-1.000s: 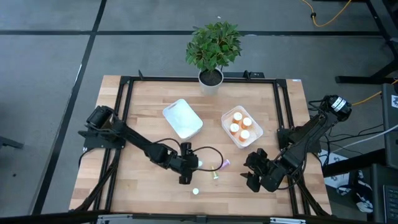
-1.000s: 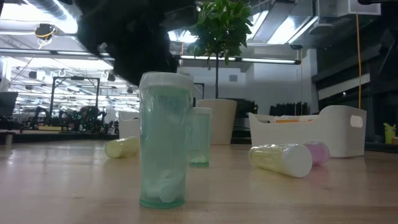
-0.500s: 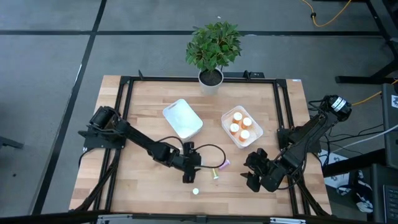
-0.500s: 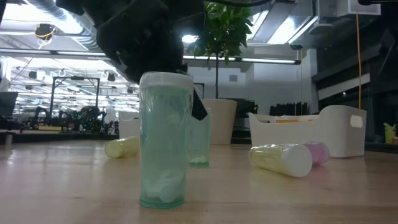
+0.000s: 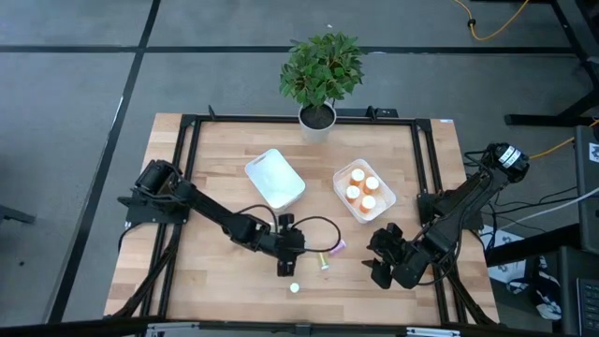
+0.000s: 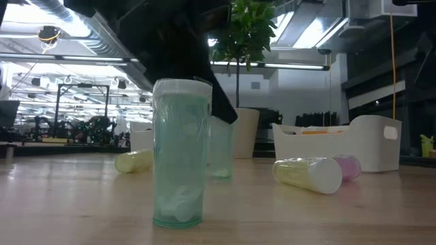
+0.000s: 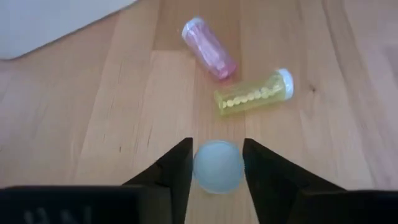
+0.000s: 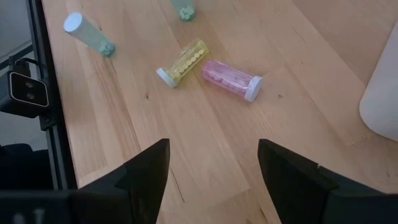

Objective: Pick and place medicine bottles into bin by pill shape (circle, oval)
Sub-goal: Put the top blue pill bottle into the left white bin, then move the left blue pill bottle to the bottom center

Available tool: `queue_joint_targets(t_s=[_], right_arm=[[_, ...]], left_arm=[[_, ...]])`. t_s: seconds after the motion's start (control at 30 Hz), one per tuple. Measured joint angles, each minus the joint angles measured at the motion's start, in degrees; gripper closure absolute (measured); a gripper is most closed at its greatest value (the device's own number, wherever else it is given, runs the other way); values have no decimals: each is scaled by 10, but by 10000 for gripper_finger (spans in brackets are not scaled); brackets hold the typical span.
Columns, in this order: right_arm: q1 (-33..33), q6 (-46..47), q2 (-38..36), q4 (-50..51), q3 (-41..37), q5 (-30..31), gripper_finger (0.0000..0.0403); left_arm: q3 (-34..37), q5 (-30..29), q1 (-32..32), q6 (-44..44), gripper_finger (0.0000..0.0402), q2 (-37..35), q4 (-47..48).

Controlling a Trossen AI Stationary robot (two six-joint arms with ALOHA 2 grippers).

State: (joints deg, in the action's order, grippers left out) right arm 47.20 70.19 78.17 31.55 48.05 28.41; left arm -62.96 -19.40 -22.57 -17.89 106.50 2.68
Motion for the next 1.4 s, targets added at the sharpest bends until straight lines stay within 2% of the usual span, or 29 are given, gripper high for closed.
queue_joint_targets(t_s=[0.23, 0.57, 0.7, 0.8, 1.27, 1.4], right_arm=[[0, 0, 0, 0, 0, 0, 157], [0, 0, 0, 0, 0, -1, 157], [0, 0, 0, 0, 0, 0, 157], [0, 0, 0, 0, 0, 0, 157], [0, 0, 0, 0, 0, 0, 157], [0, 1, 0, -1, 0, -1, 157]], left_arm=[[0, -12, 2, 0, 328, -31, 9], [0, -27, 32, 2, 382, -137, 109], [0, -23, 40, 2, 392, -147, 122], [0, -22, 39, 5, 384, -145, 123], [0, -4, 28, -29, 291, -145, 148], [0, 44, 11, -62, 289, -166, 152]])
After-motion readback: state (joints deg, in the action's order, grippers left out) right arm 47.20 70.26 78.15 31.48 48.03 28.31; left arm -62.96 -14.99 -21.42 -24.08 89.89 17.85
